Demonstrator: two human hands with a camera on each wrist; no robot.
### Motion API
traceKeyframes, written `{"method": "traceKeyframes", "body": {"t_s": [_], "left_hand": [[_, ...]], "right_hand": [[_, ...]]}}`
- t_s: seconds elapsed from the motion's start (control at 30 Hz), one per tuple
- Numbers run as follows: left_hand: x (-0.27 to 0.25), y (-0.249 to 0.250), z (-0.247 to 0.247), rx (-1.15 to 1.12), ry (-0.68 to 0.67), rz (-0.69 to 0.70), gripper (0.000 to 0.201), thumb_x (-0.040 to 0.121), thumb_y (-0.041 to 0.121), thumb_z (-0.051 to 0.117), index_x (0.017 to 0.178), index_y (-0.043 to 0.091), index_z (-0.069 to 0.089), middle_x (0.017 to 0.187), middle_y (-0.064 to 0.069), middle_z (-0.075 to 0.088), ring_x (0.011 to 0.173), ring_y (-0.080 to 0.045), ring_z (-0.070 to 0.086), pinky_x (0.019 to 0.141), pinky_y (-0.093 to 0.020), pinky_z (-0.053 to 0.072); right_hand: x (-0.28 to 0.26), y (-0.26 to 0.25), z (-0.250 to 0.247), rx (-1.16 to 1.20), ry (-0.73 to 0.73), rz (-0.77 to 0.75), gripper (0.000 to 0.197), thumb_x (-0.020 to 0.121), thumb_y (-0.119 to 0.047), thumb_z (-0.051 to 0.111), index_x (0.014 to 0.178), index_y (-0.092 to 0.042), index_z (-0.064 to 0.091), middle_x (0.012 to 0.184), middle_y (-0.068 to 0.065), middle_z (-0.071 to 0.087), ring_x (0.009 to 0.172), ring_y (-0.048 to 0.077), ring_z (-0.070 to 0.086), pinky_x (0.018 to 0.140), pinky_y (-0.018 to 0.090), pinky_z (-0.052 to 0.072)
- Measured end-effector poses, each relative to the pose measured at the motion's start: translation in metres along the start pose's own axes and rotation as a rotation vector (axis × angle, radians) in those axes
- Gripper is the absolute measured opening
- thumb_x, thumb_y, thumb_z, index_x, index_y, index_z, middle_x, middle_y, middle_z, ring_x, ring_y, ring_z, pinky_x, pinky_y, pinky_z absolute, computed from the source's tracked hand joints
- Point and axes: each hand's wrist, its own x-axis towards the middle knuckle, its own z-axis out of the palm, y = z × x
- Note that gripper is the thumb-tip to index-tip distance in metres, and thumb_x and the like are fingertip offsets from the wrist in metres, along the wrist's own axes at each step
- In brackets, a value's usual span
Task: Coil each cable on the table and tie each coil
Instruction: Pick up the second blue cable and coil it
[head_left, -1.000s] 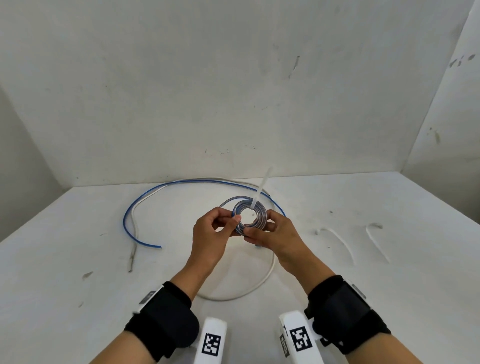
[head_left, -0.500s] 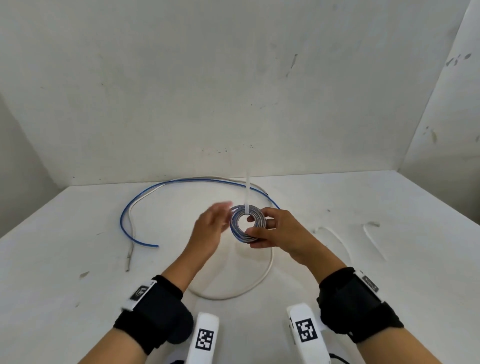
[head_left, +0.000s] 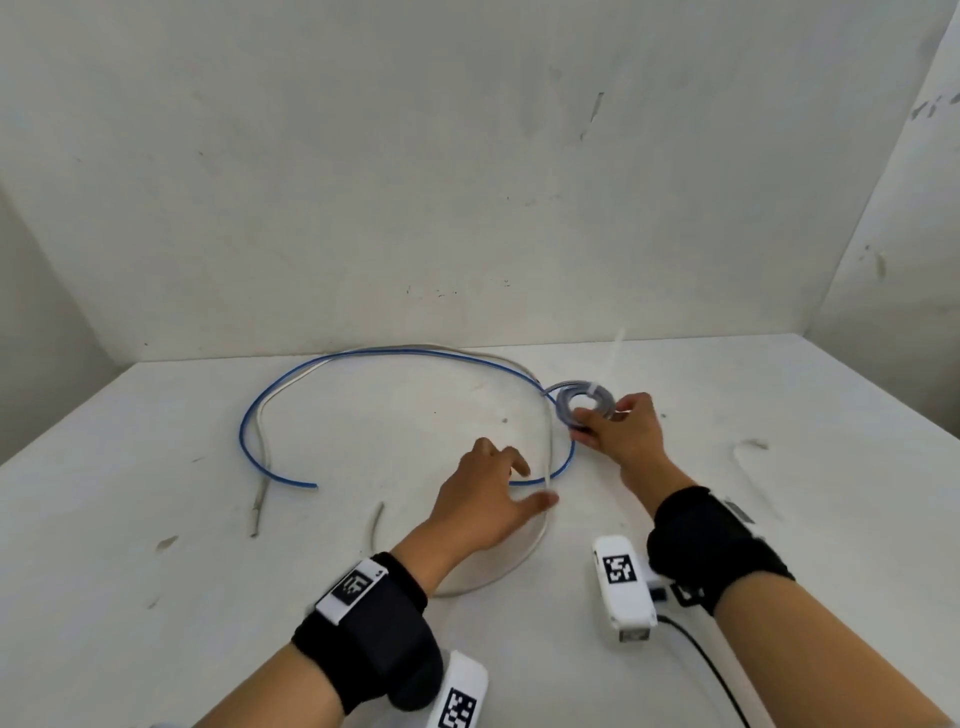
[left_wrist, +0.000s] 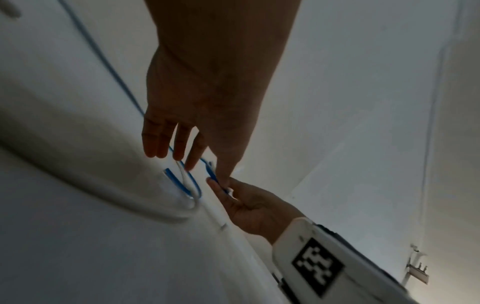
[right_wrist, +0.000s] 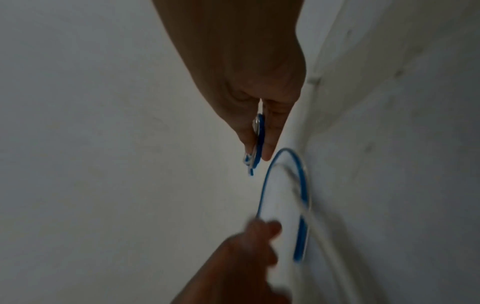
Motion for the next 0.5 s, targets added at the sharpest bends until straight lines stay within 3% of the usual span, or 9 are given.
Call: {"method": "traceKeyframes", "body": {"t_s": [0.07,0.17,0.23,0.27,0.37,0.43,0.5], "left_hand": [[-0.008,-0.001,-0.001,0.092,-0.109,0.027,0.049,0.071,0.062,0.067,0.104,0.028,0.055,0.098,0.008,0.051,0.091,-0.012,0.053,0.07,-0.027,0.04],[-0.014,-0.001,-0.006,0.082,-0.22,0.068,0.033,0.077,0.042,0.069,0.102,0.027,0.054,0.086,0.009,0.058,0.082,-0.013,0.055,0.064,-0.026,0.038],[-0.014,-0.003,-0.01,0.071,-0.17,0.082,0.02,0.086,0.027,0.06,0.105,0.024,0.056,0.092,0.005,0.06,0.084,-0.014,0.054,0.068,-0.027,0.039],[-0.012,-0.006,-0.01,0.077,-0.127,0.081,0.018,0.089,0.023,0.055,0.106,0.023,0.057,0.097,0.002,0.06,0.085,-0.015,0.052,0.069,-0.027,0.038],[-0.006,-0.016,-0.014,0.12,0.048,0.045,0.016,0.093,0.021,0.049,0.106,0.023,0.057,0.105,0.001,0.057,0.095,-0.019,0.053,0.071,-0.027,0.035],[-0.002,-0.023,-0.019,0.125,0.14,0.018,0.014,0.094,0.023,0.05,0.105,0.024,0.058,0.103,0.003,0.059,0.098,-0.018,0.053,0.071,-0.028,0.036],[0.001,-0.031,-0.023,0.152,0.218,0.01,0.013,0.093,0.024,0.052,0.103,0.026,0.06,0.1,0.005,0.06,0.099,-0.017,0.051,0.071,-0.029,0.038]], "right_hand": [[0.017,0.008,-0.009,-0.068,0.087,0.01,0.034,0.08,-0.007,0.075,0.083,-0.015,0.042,0.104,0.02,0.059,0.082,0.033,0.068,0.073,0.039,0.061],[0.029,0.012,-0.011,-0.127,0.052,0.02,0.02,0.085,-0.017,0.07,0.096,-0.011,0.054,0.107,0.015,0.063,0.088,0.026,0.064,0.092,0.047,0.054],[0.029,0.009,-0.008,-0.267,-0.022,-0.048,0.017,0.089,-0.023,0.065,0.099,-0.01,0.061,0.103,0.012,0.063,0.09,0.023,0.057,0.093,0.044,0.051],[0.028,0.009,-0.007,-0.377,-0.058,-0.092,0.026,0.089,-0.027,0.064,0.108,-0.01,0.062,0.106,0.011,0.063,0.092,0.022,0.057,0.09,0.039,0.05],[0.016,0.006,-0.003,-0.697,-0.078,-0.251,0.044,0.089,-0.026,0.065,0.125,-0.005,0.052,0.123,0.014,0.055,0.108,0.03,0.056,0.083,0.023,0.037],[0.002,0.003,0.002,-0.825,-0.078,-0.318,0.049,0.088,-0.03,0.066,0.125,-0.005,0.048,0.126,0.016,0.051,0.113,0.032,0.054,0.087,0.029,0.039],[-0.011,0.0,0.009,-0.965,-0.165,-0.277,0.057,0.085,-0.037,0.068,0.128,-0.008,0.044,0.126,0.012,0.055,0.116,0.032,0.054,0.09,0.034,0.042]]}}
